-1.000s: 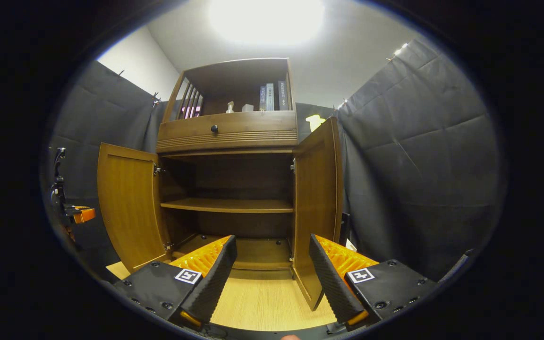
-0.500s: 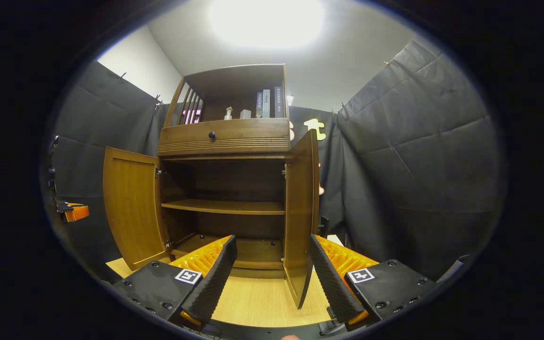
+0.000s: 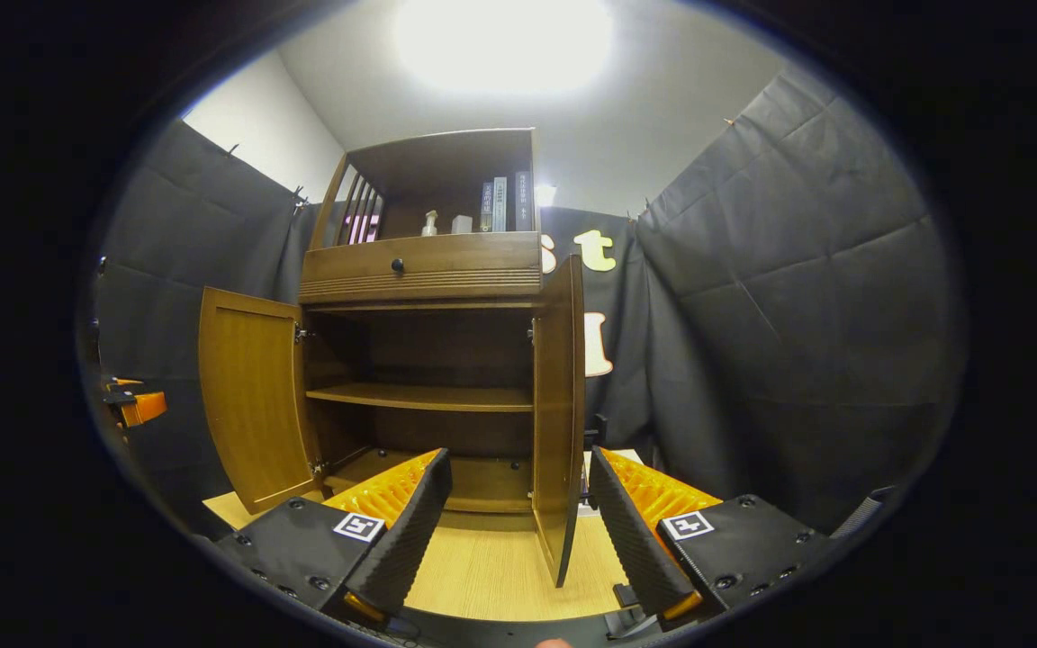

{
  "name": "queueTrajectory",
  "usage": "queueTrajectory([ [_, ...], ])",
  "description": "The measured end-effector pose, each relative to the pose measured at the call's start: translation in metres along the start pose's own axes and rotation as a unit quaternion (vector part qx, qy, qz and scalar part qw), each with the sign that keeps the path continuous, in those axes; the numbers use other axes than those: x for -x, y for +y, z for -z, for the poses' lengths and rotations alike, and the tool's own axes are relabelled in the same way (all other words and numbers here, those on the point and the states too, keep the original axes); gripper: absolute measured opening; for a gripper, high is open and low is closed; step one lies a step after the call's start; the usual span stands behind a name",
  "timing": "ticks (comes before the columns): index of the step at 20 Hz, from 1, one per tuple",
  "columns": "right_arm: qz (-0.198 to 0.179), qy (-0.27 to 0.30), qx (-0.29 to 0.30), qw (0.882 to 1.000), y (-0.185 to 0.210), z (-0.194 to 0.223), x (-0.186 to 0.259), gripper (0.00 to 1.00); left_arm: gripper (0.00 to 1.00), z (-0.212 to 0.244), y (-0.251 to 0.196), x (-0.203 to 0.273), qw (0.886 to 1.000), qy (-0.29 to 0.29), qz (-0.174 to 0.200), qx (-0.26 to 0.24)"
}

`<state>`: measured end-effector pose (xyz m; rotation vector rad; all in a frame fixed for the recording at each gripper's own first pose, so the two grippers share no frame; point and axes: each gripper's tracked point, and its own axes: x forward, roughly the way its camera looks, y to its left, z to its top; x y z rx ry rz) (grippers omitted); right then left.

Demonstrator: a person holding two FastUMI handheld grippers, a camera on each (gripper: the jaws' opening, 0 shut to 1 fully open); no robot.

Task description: Open the right door of the double-door shoe cabinet with the right hand, and open the left door with the left hand.

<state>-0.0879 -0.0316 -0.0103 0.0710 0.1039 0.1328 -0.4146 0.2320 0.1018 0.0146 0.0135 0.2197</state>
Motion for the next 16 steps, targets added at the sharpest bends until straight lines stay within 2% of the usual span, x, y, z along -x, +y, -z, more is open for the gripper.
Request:
queueTrajectory([
  [1,0.001,-0.003,0.001,1.000,0.000,-0.002,-0.001,0.96,1.00,-0.001,0.001,0.002,1.000,-0.001,-0.002,-0.001],
  [12,0.003,-0.018,0.009,1.000,-0.004,-0.011,0.000,0.96,1.00,-0.019,0.014,0.012,1.000,-0.015,-0.019,0.005],
  [13,0.005,-0.018,0.010,1.000,-0.006,-0.011,0.001,0.92,1.00,-0.019,0.014,0.013,1.000,-0.016,-0.020,0.007],
  [14,0.007,-0.018,0.010,1.000,-0.008,-0.011,0.001,0.96,1.00,-0.020,0.015,0.012,1.000,-0.017,-0.021,0.008],
  [16,0.011,-0.017,0.010,1.000,-0.012,-0.011,0.001,0.96,1.00,-0.022,0.017,0.012,1.000,-0.019,-0.022,0.006],
])
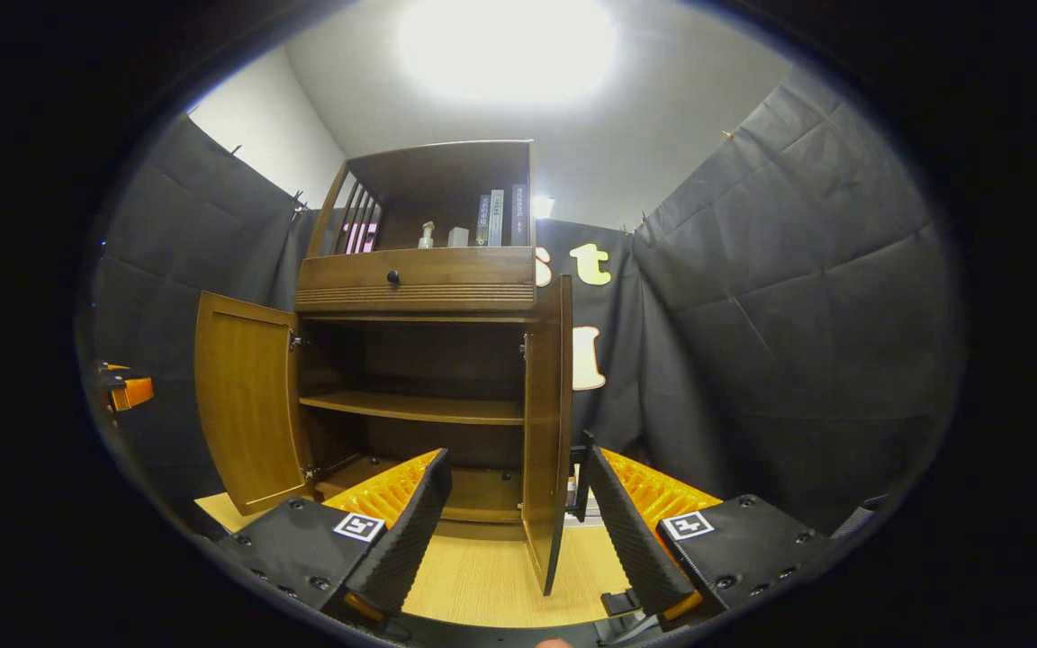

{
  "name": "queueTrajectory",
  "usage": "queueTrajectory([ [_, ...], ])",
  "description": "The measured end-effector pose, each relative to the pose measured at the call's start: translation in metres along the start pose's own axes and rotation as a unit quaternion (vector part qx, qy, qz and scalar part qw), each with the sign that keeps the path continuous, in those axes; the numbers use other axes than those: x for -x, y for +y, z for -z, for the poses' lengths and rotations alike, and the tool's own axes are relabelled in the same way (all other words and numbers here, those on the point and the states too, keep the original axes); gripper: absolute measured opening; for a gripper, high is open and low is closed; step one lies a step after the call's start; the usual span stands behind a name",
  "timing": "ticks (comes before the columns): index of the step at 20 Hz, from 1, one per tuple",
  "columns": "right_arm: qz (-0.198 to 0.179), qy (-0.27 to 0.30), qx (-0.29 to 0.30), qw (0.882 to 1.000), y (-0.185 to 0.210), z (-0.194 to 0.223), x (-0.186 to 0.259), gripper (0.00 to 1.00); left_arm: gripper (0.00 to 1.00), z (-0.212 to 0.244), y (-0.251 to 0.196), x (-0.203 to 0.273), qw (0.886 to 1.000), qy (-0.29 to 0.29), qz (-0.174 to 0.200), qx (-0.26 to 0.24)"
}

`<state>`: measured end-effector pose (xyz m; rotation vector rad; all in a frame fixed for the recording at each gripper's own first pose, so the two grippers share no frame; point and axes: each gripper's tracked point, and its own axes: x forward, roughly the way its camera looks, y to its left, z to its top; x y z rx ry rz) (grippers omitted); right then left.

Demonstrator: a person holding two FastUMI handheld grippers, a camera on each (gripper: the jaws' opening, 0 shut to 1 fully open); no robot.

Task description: Open the right door of the double-door shoe cabinet with the right hand, and open the left door with the left hand.

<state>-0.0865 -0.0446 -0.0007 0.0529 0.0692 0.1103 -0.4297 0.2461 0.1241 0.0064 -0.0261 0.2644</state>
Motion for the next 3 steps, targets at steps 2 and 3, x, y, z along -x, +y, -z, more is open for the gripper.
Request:
queueTrajectory([
  [2,0.004,0.000,0.001,1.000,-0.0030,-0.0014,-0.0006,0.96,1.00,-0.0017,-0.0002,-0.0012,1.000,-0.002,0.001,-0.001],
  [3,0.007,-0.001,0.002,1.000,-0.0054,-0.0011,-0.0003,0.96,1.00,-0.0007,-0.0011,-0.0025,1.000,-0.001,0.001,-0.002],
])
